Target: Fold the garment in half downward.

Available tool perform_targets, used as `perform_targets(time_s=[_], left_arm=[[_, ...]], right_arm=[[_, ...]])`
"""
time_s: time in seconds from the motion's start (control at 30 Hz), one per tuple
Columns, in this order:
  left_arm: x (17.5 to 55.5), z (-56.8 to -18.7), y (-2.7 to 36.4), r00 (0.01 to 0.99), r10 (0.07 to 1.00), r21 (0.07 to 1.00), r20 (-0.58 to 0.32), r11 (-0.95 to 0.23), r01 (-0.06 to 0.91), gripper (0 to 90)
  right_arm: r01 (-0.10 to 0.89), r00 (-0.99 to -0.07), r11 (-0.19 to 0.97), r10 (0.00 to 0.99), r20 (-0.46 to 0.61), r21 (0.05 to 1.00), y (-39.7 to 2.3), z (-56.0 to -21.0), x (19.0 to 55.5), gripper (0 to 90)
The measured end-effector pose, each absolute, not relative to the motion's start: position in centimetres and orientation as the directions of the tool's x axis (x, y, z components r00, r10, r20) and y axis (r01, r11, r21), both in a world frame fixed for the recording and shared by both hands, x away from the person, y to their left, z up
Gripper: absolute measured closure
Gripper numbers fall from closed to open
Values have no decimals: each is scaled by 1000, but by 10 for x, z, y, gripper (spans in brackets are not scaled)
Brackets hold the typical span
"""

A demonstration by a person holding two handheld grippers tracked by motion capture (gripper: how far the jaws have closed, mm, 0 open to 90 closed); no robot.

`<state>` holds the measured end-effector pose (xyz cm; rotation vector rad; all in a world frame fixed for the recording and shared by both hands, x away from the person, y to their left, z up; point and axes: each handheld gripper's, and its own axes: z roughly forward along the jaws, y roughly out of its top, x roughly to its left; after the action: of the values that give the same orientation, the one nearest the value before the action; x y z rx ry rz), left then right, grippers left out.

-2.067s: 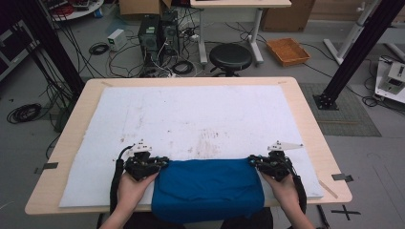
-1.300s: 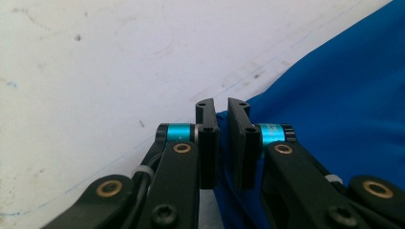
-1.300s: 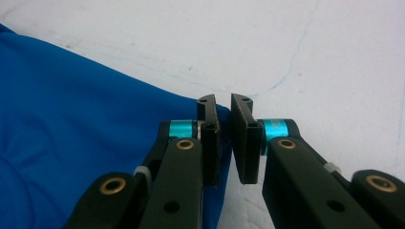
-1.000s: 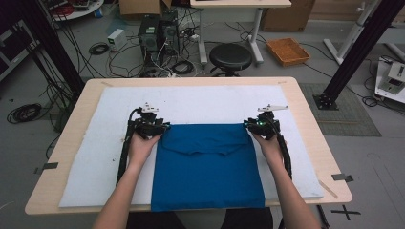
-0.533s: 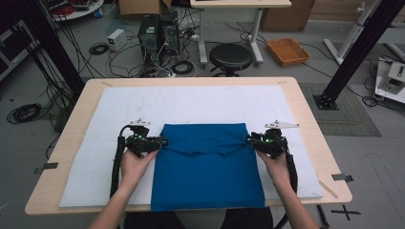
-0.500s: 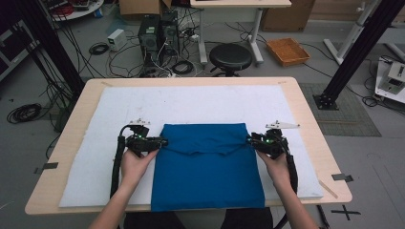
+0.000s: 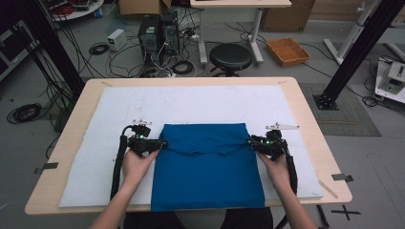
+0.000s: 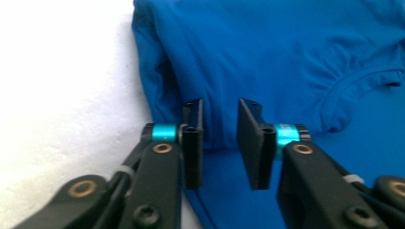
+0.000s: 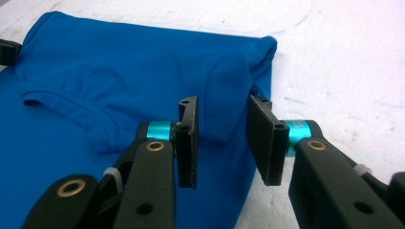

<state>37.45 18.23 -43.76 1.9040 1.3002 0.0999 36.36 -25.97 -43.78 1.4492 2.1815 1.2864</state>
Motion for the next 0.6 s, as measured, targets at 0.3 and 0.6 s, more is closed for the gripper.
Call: perform_targets(time_s=[0.3,0.6], left_arm=[[373,-436,182,499,796,666,-343,-169,727,888],[364,-425,187,544,753,702,-370,-156,694,890]], right_arm=[[647,-498,176,834,236,742,-248,-443,368,861],[639,-535,126,781,321,759,-257,-427,357,900]])
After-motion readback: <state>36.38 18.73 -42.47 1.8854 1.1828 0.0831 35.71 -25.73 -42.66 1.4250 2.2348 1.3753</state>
